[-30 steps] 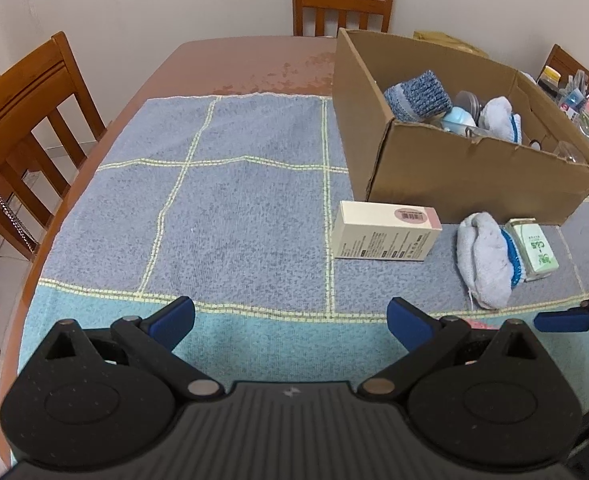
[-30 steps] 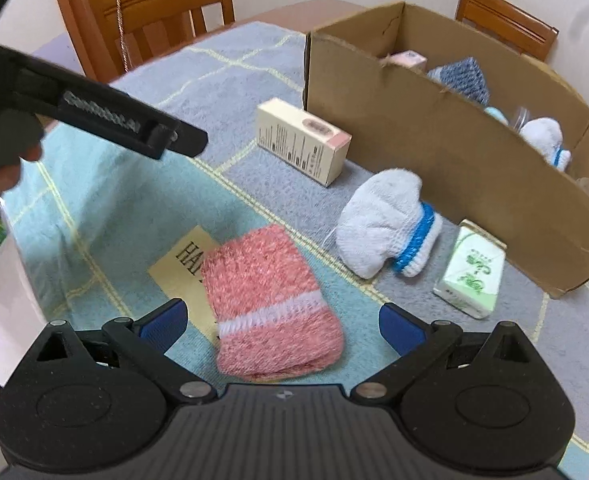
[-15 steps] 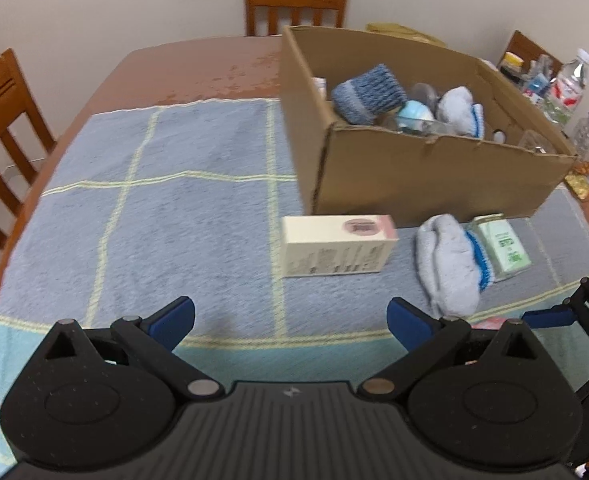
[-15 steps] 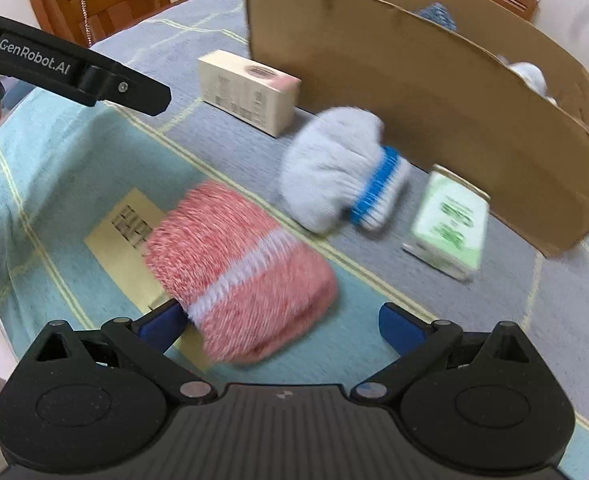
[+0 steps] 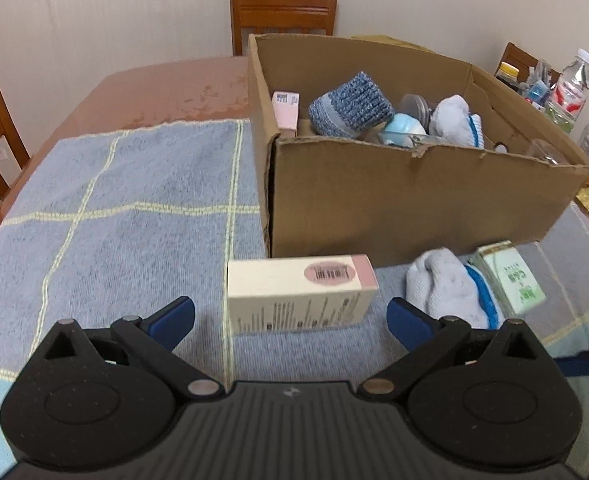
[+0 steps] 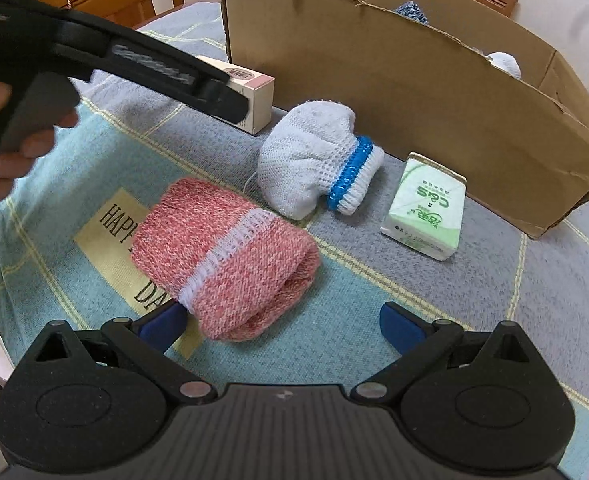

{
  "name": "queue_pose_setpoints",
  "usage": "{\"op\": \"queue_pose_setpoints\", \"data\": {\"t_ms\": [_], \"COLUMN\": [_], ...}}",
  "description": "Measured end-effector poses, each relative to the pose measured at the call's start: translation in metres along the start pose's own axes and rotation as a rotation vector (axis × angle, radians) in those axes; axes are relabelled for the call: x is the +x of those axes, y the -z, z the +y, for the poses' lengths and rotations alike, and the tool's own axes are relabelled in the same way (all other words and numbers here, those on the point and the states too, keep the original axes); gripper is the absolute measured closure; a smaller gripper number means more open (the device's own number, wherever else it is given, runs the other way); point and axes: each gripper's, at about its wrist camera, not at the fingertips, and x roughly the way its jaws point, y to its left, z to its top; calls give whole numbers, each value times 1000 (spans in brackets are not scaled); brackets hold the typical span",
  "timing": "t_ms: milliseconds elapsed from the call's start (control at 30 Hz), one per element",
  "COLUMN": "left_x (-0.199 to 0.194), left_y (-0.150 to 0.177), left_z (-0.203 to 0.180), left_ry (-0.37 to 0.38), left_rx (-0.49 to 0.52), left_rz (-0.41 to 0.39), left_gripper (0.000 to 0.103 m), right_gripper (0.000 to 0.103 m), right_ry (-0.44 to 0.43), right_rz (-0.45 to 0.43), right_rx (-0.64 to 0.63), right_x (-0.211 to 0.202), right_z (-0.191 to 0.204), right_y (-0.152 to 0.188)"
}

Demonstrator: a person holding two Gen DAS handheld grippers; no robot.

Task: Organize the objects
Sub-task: 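Lower left tool around the cream box while right tool approaches the pink knit sock, then close left tool on the cream box while right tool grasps the pink sock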

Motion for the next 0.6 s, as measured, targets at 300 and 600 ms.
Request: {"op": "queue_pose_setpoints", "data": {"t_ms": [300, 600], "left_x": [16, 22], "left_y": [1, 1], "left_z": [-8, -12], "left_ry": [-65, -87], "left_rx": [-9, -70], "left_rz": [-6, 8], "left_gripper": [6, 23], "right_gripper": [0, 0], "right_ry": [6, 5], "right_rz": [-19, -43], "right_rx": [8, 7], "right_x": [-4, -7], "right_z": [3, 4], "right_y": [7, 15]}}
